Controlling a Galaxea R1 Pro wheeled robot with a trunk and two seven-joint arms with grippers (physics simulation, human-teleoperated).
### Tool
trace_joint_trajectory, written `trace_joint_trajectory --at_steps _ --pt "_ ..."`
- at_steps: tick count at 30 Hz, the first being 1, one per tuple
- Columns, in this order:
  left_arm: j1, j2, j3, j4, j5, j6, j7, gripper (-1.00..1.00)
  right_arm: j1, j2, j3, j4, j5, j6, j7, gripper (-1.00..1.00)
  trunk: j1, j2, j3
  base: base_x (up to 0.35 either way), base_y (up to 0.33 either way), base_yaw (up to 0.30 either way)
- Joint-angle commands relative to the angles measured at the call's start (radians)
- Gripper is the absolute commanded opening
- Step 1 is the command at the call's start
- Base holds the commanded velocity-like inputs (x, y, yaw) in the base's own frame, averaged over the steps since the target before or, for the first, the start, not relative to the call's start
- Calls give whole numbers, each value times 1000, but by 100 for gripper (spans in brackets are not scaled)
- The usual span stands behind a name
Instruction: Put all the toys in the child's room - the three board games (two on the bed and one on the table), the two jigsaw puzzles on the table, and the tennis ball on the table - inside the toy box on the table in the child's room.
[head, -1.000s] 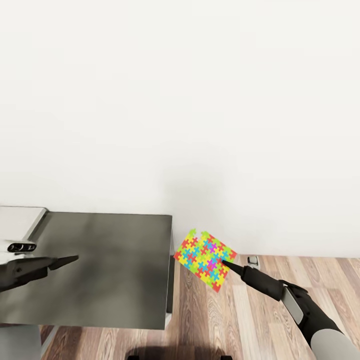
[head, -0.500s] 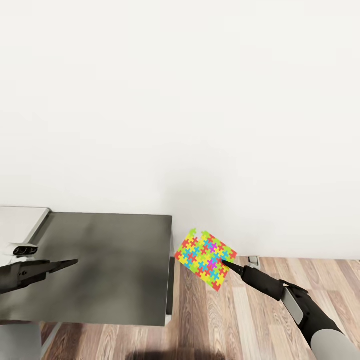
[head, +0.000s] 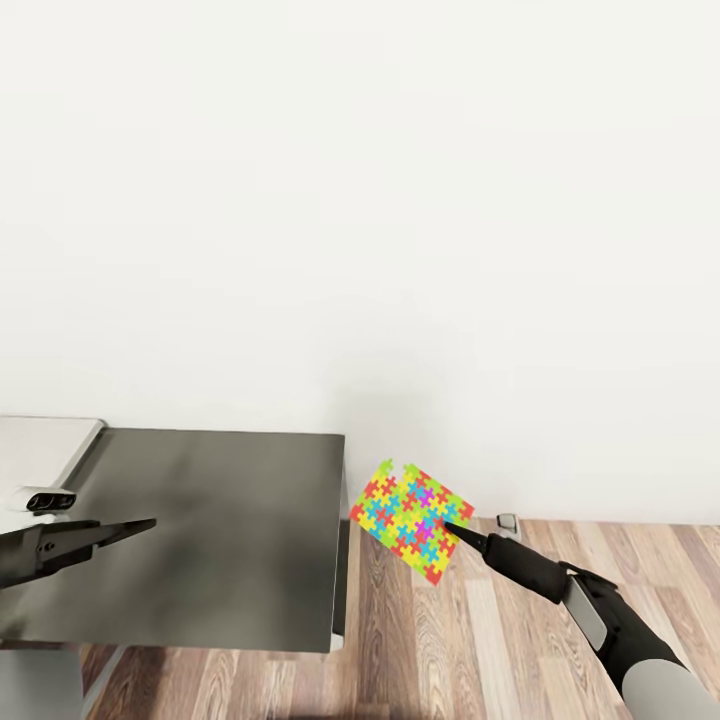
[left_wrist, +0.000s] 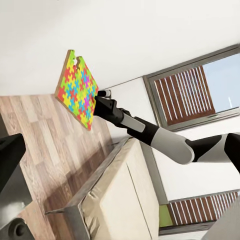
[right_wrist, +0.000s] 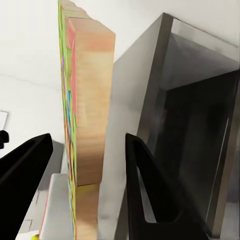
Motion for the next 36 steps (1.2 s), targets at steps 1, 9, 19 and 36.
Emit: trace_joint_trajectory --at_steps 1,9,19,36 --pt "0 0 0 0 0 10 -4 100 -1 0 0 1 -3 4 2 -100 1 -2 0 0 0 0" --pt "0 -1 0 0 0 10 -4 100 -1 0 -1 41 2 -57 -4 -100 1 -2 13 0 0 0" --pt "0 -2 0 0 0 10 -4 100 -1 1 0 80 4 -127 -71 -100 1 -2 30 0 0 2" --pt "0 -2 0 -3 0 8 -4 100 -1 0 0 141 -3 -179 -98 -100 1 -2 58 0 0 1"
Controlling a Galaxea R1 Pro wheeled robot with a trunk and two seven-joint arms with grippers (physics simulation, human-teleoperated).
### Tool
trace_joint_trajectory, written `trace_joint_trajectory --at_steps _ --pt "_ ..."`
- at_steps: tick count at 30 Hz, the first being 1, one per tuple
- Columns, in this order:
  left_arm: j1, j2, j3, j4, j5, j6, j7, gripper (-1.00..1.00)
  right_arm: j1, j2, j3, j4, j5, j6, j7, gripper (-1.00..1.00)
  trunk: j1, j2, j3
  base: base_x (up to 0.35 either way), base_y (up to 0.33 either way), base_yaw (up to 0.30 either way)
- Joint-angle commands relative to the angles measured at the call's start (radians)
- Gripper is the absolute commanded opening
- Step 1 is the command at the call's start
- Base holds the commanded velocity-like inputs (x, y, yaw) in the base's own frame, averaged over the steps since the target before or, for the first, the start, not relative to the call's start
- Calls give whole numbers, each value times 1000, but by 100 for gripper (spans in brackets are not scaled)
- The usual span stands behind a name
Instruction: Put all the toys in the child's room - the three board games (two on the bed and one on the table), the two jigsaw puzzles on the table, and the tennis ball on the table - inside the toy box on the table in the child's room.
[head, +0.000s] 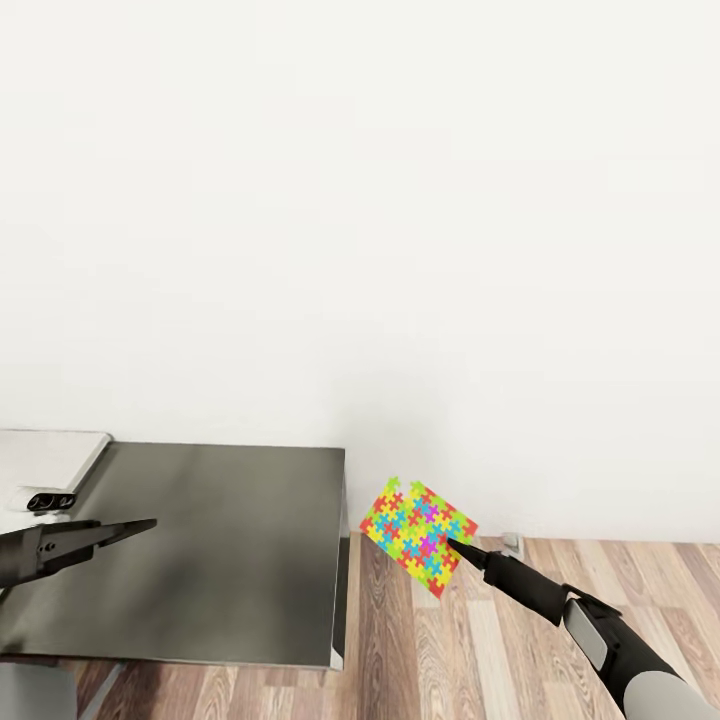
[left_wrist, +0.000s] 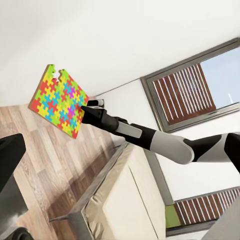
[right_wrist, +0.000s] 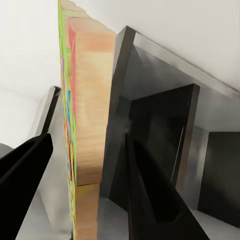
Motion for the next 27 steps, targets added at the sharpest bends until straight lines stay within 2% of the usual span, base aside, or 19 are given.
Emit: trace_joint_trajectory --at_steps 1,12,19,27 --pt "-1 0 0 -1 0 11 -4 100 -1 0 -1 0 -5 10 4 -100 1 -2 0 0 0 0" --pt "-1 -1 0 -2 0 11 -4 100 -1 -13 0 -6 -8 13 3 -100 1 -2 18 0 0 0" --pt "-1 0 0 -3 0 11 -4 100 -1 -16 -1 -24 -9 34 37 -100 1 -2 30 0 0 0" --pt "-1 0 0 -4 0 11 -4 100 -1 -16 0 -107 -10 128 62 -100 1 -2 43 0 0 0"
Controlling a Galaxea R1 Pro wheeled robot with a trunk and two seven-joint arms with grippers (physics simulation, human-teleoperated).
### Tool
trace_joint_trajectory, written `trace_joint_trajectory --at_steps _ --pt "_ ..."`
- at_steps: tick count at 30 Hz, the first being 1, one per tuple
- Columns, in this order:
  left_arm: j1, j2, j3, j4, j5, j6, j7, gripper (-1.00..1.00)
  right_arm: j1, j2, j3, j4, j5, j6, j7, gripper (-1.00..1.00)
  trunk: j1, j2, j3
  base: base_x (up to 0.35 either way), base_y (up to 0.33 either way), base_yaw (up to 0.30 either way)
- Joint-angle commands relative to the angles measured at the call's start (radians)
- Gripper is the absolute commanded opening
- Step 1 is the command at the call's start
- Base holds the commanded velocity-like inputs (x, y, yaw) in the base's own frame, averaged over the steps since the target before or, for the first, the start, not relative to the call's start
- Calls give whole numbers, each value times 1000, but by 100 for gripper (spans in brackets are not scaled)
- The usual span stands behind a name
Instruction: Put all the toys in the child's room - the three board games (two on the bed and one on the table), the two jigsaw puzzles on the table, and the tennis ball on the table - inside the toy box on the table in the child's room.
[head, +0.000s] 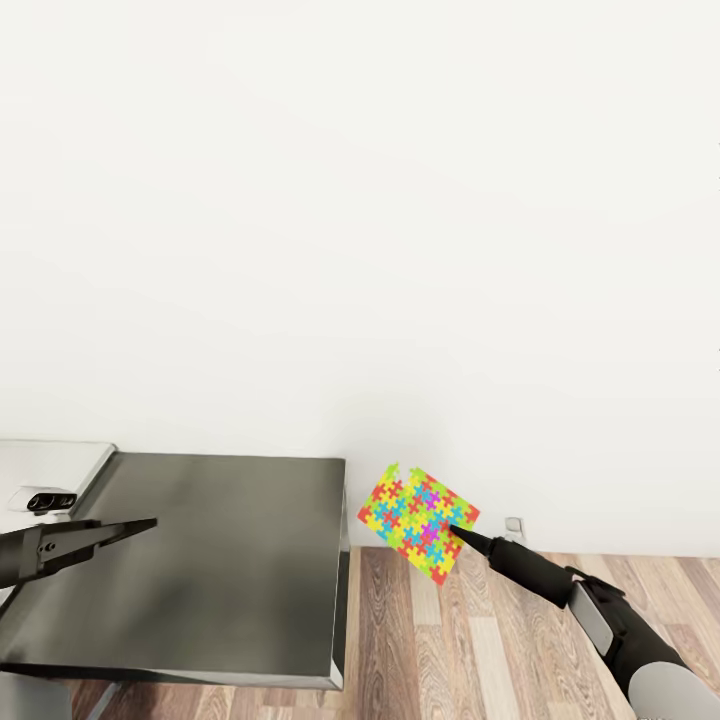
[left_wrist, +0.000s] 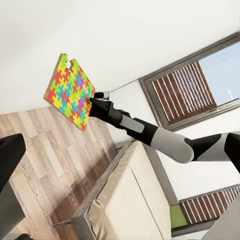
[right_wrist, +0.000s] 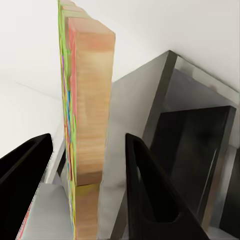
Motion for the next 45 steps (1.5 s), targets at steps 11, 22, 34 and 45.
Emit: trace_joint_trajectory --at_steps 11,22,34,45 --pt "-1 -1 0 -3 0 11 -4 100 -1 1 -1 -15 -5 28 11 -100 1 -2 17 0 0 0" --pt "-1 0 0 -3 0 11 -4 100 -1 1 -1 -16 -3 31 12 -100 1 -2 35 0 0 0" --pt "-1 0 -1 -3 0 11 -4 100 -1 1 -1 -16 -3 31 12 -100 1 -2 55 0 0 0" --pt "0 -1 -2 -3 0 11 -4 100 -1 2 0 -16 -3 28 11 -100 1 -2 73 0 0 53"
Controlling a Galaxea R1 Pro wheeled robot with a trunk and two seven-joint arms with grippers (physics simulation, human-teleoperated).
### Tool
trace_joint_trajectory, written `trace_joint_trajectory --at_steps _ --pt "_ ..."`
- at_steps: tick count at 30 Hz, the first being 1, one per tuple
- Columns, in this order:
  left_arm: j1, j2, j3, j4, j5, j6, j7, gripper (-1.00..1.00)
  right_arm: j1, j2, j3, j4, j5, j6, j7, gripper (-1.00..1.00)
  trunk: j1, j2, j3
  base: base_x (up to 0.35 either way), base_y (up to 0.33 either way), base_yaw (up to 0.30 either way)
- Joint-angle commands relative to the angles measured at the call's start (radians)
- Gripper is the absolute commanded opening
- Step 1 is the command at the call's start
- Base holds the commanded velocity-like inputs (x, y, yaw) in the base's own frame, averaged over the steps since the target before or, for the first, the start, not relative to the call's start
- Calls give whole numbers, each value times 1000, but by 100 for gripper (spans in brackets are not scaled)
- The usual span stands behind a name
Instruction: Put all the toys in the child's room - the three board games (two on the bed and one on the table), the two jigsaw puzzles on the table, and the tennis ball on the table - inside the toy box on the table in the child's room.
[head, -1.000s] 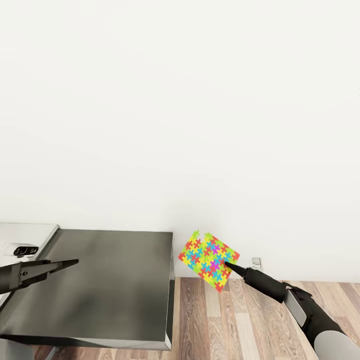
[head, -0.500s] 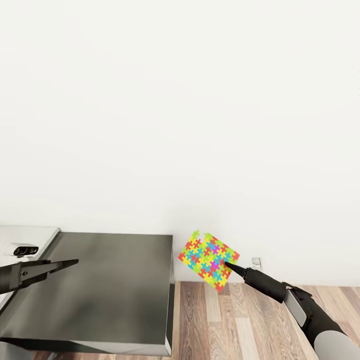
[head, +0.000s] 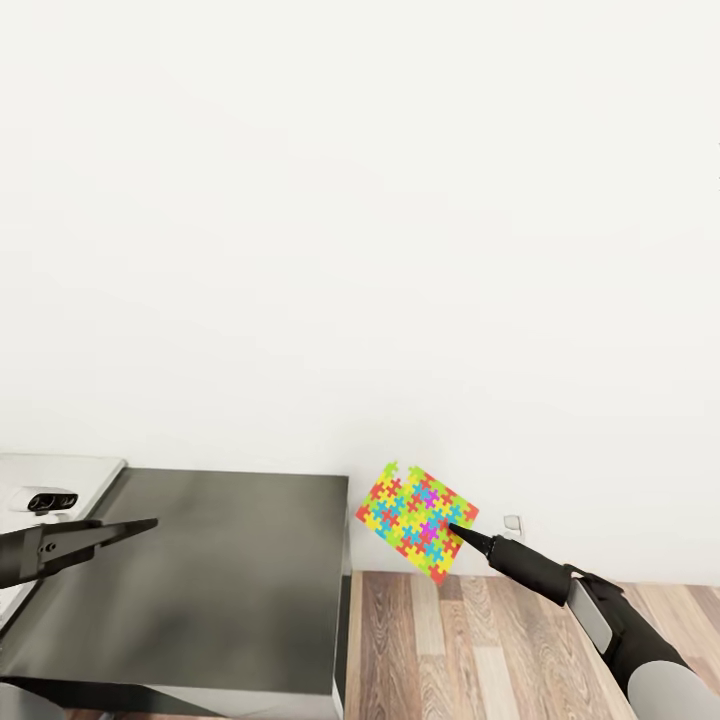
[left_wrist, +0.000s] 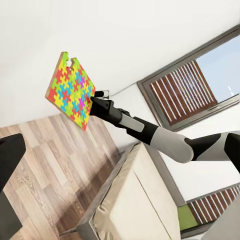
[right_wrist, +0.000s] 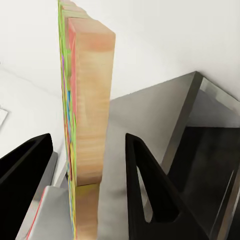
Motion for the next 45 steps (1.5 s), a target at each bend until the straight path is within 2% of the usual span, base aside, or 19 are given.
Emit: trace_joint_trajectory --at_steps 1,45 --pt "-1 0 0 0 0 11 -4 100 -1 0 0 0 -4 10 2 -100 1 -2 0 0 0 70" --pt "-1 -1 0 1 0 11 -4 100 -1 2 0 0 -3 10 -1 -100 1 -2 73 -2 0 84"
